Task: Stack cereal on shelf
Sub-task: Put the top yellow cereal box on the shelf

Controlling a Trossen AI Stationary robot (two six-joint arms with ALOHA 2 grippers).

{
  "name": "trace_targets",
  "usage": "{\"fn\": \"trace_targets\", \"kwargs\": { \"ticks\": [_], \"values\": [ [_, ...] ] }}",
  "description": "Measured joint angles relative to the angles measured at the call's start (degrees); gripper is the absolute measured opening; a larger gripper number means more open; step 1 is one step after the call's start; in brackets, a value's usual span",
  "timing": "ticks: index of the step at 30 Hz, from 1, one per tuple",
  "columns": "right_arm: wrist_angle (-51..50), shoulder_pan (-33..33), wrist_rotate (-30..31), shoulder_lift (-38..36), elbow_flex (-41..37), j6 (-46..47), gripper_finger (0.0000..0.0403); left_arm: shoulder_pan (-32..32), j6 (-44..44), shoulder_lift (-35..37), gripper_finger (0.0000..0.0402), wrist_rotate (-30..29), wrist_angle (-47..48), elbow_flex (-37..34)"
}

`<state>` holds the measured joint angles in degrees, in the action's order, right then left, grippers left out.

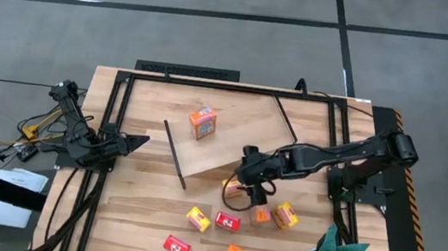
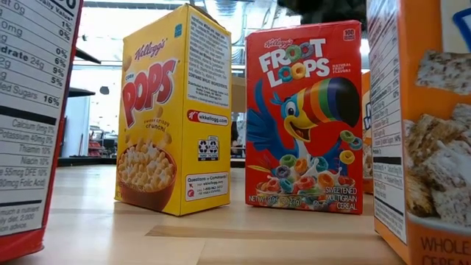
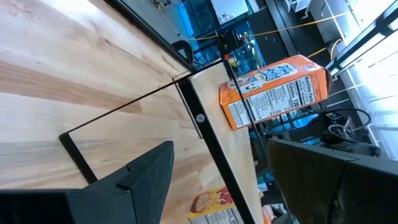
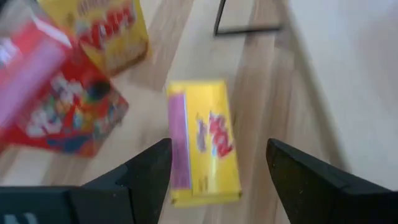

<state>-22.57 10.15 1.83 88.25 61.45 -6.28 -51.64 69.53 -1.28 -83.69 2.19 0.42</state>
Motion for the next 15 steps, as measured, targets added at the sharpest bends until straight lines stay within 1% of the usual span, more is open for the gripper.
{"fn": "trace_targets", "kwargs": {
  "ticks": [2, 8, 15],
  "values": [
    [1.20, 0.09, -0.07, 1.39, 0.15, 0.26, 0.0283, -0.01, 0.19, 0.11, 0.0249, 0.11, -0.18, 0.00],
    [0.72, 0.35, 0.82, 5.69, 0.02, 0.67, 0.0283, 0.00, 0.57, 0.09, 0.0249, 0.47, -0.14, -0.01],
    [1.39, 1.07, 1.22, 5.27, 0.02, 1.31, 0.0283, -0.01, 0.60, 0.09, 0.0249, 0.40, -0.14, 0.00]
  ]
}}
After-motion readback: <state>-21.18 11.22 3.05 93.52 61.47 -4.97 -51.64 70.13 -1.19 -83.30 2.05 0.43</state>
